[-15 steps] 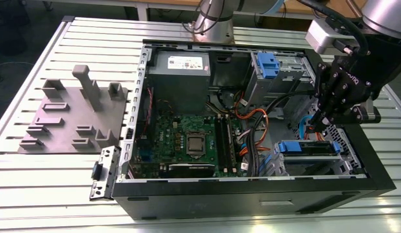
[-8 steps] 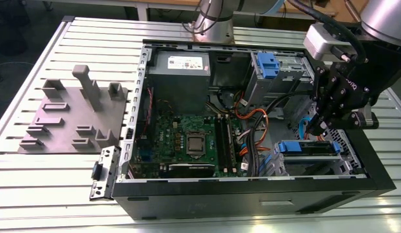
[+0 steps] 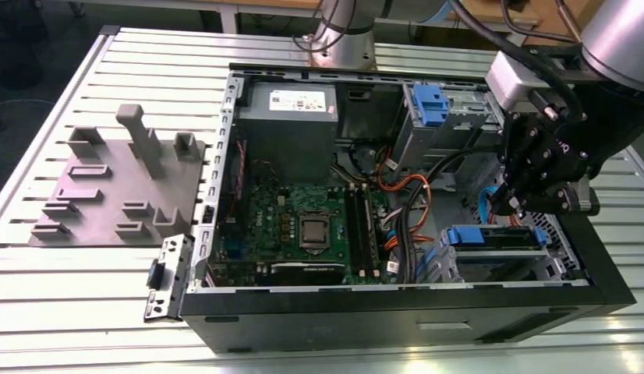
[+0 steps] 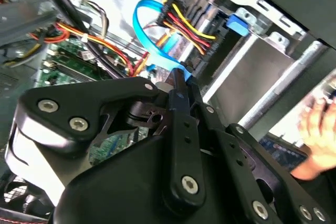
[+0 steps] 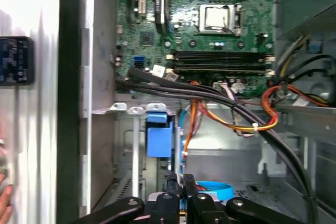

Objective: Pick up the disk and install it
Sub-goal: 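Insert the second disk wire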

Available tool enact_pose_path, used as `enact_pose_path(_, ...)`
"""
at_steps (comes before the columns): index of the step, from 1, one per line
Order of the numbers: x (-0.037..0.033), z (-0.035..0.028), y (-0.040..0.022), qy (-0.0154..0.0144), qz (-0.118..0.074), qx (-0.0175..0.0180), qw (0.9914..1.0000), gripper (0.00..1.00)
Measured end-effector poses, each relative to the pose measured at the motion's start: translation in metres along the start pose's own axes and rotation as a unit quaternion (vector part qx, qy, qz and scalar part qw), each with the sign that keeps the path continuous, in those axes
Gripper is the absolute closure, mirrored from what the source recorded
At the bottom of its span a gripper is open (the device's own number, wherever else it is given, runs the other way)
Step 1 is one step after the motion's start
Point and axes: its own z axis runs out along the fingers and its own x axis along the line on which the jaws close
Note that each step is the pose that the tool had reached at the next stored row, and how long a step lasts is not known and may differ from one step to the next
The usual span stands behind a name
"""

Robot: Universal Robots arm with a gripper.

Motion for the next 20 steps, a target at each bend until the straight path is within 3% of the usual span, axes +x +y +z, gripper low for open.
enact_pose_path(1,0.0004,0.0003,0.0003,-0.0072,0.000,0.0002,0.99997,0.84)
enact_pose_path(2,0.0013,0.0008,0.0005,-0.0107,0.000,0.0008,0.99994,0.84)
enact_pose_path(3,0.0027,0.0015,0.0007,-0.0119,-0.001,0.0016,0.99993,0.84)
enact_pose_path(15,0.0133,0.0116,0.0049,-0.0133,-0.002,0.0142,0.99981,0.84)
enact_pose_path(20,0.0169,0.0142,0.0049,-0.0135,-0.002,0.0161,0.99978,0.84)
